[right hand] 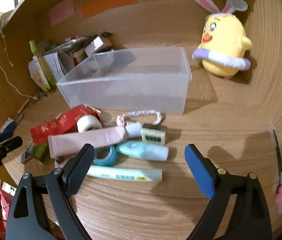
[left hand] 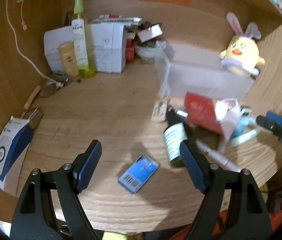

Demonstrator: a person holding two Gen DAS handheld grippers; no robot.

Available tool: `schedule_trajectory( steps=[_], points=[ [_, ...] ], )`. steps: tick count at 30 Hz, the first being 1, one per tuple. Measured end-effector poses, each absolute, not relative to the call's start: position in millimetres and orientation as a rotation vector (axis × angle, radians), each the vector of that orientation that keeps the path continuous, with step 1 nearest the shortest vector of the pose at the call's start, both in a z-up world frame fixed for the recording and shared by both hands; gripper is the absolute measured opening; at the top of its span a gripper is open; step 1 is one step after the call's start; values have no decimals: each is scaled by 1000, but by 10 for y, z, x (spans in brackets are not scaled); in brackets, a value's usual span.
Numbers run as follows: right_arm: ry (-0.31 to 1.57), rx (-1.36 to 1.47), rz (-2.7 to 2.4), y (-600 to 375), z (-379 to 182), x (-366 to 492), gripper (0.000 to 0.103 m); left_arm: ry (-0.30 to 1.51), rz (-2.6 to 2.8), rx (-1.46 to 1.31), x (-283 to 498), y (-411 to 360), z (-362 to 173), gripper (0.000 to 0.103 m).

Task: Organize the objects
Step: 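Move the left tool down toward the blue Max staple box, then grasp the blue Max box with the left tool while the right tool grasps the beige block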

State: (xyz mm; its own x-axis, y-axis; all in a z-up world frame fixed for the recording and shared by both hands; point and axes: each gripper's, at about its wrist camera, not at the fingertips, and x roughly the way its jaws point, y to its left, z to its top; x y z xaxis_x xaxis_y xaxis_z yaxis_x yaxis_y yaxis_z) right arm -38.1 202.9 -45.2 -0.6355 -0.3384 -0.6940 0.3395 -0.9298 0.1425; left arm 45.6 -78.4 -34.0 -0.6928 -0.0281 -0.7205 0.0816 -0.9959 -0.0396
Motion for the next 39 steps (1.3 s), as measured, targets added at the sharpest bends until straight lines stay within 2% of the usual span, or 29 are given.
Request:
schedule_trajectory(
  steps=[3, 9, 17, 19, 21, 25, 26, 29, 36, 39],
  points=[
    [-4, 1103, -2549, 2047, -509, -374, 90, 107, -2802, 1240, 475, -847, -436, 78],
    [-8, 1126, -2560, 2076, -547, -400, 90, 109, -2789, 1308, 542, -929, -572, 68],
    [30, 1166, -2559, 1984, -626, -501, 90, 45, -2786, 1352, 522, -833, -692, 64],
    [45, 1176, -2555, 1966, -654, -528, 89, 51, -2787, 1342, 507, -844, -688, 57],
    [60, 1191, -2556, 1954, -670, -567, 82, 56, -2787, 1331, 490, -874, -683, 48],
    [9, 1202, -2568, 2034, -647, -679, 77, 72, -2777, 1309, 474, -928, -675, 31],
    [-5, 1206, -2578, 2063, -638, -718, 73, 74, -2773, 1303, 469, -936, -676, 28],
    [-31, 1218, -2586, 2082, -628, -809, 65, 122, -2763, 1308, 434, -970, -660, 27],
    [-7, 1243, -2566, 2012, -671, -958, 37, 184, -2813, 1205, 333, -980, -428, 27],
    [-12, 1234, -2559, 2005, -679, -978, 35, 211, -2843, 1166, 274, -979, -313, 27]
  ],
)
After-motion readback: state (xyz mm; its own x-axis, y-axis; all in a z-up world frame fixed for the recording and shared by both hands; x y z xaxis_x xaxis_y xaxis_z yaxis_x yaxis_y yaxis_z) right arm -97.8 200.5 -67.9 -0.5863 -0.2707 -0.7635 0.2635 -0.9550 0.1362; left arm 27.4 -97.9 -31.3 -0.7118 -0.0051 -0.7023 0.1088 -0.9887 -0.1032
